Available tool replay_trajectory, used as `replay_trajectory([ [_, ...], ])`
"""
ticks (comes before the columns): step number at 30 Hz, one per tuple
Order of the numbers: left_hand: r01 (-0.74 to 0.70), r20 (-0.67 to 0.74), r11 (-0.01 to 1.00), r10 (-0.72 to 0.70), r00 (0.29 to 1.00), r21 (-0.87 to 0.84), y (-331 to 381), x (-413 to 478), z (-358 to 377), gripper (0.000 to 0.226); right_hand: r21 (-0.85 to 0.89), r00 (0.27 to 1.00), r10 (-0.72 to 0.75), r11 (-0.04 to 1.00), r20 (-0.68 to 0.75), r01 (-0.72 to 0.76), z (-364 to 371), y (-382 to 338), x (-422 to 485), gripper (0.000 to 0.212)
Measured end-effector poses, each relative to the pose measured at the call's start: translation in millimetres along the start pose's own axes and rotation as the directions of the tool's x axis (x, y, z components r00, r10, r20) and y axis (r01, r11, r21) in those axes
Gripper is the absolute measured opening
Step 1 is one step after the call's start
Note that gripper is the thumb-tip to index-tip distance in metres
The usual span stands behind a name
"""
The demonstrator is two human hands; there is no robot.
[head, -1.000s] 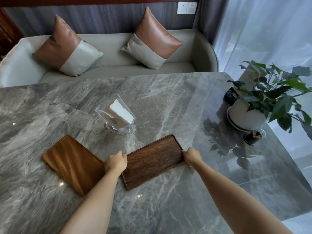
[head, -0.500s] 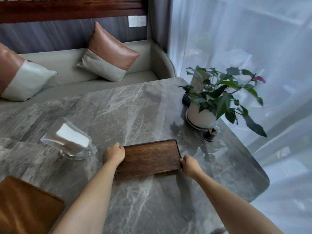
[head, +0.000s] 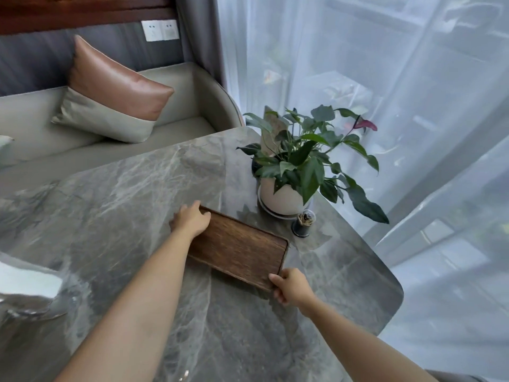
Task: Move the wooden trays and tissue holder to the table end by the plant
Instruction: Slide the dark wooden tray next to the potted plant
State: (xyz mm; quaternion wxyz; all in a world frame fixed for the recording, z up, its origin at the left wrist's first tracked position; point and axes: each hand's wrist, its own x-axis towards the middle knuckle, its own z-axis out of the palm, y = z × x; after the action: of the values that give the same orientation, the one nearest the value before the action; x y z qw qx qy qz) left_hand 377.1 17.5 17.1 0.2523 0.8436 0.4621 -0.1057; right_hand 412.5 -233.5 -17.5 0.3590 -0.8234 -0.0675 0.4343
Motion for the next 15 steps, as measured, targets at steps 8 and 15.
replay_trajectory([
  [8,-0.075,0.039,0.996,0.073,0.997,0.058,45,46,11,0.061,0.218,0.992,0.126,0.968,0.025,-0.129,-2,-7,24,0.031],
  [15,-0.128,0.075,0.990,0.123,0.990,0.062,57,71,24,0.059,0.237,0.987,0.152,0.958,0.045,-0.159,-2,-9,37,0.036],
])
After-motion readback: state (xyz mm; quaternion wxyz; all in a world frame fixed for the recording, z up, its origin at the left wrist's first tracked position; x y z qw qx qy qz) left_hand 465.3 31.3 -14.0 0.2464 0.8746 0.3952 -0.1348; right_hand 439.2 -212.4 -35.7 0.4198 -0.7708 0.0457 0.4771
